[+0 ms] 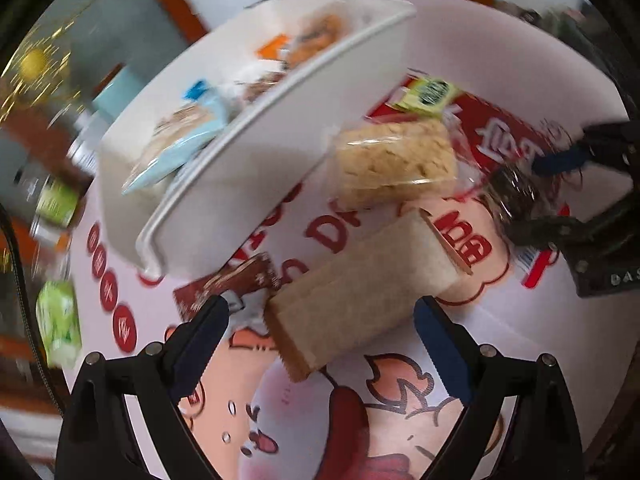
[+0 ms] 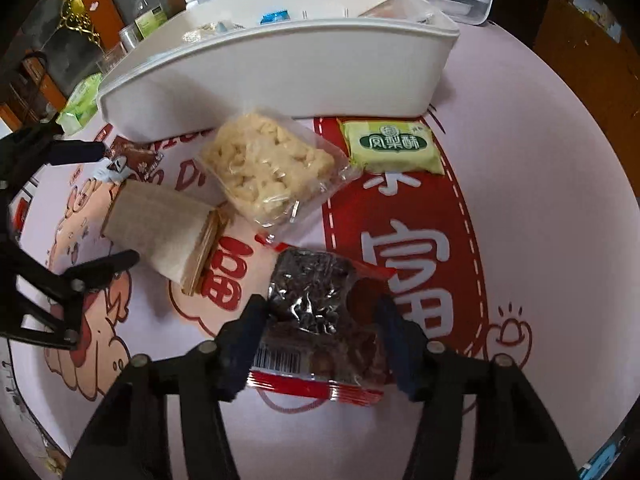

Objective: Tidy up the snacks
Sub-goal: 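Grasp the wafer bar with the left tool while the right grasps the dark chocolate-chip bag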

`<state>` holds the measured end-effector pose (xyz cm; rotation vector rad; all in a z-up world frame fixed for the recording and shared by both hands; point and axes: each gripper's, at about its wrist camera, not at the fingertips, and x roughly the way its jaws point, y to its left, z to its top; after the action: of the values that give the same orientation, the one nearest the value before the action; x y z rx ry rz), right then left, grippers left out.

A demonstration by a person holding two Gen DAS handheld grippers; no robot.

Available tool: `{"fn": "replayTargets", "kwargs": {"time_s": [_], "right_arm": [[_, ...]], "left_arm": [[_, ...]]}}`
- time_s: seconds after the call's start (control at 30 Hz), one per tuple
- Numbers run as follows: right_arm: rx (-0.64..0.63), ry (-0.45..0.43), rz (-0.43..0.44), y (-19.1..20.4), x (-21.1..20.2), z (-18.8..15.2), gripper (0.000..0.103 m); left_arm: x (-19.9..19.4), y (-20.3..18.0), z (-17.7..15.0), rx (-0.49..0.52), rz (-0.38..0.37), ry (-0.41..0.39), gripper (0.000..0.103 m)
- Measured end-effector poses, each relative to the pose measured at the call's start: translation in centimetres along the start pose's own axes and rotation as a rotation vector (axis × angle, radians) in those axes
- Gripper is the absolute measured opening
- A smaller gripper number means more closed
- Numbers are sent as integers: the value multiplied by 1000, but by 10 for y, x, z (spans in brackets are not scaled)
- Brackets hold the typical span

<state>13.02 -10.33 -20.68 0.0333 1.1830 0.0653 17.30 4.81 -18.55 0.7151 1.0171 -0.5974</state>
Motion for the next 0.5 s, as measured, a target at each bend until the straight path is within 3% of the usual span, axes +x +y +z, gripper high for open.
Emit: {"fn": "replayTargets", "kwargs": {"time_s": [0.13,0.4,0.5], "right_arm": [[19,-4,-7,-11,-1,-1,56],[25,-5,-15,-16,-3,-6,56],[23,-10,-12,-17,-3,-4,56]], "left_arm": [[13,-7,7,125,15,33,93],[36,-18,22,316,-53,82,93],[43,-21,29,327,-69,92,101]]}}
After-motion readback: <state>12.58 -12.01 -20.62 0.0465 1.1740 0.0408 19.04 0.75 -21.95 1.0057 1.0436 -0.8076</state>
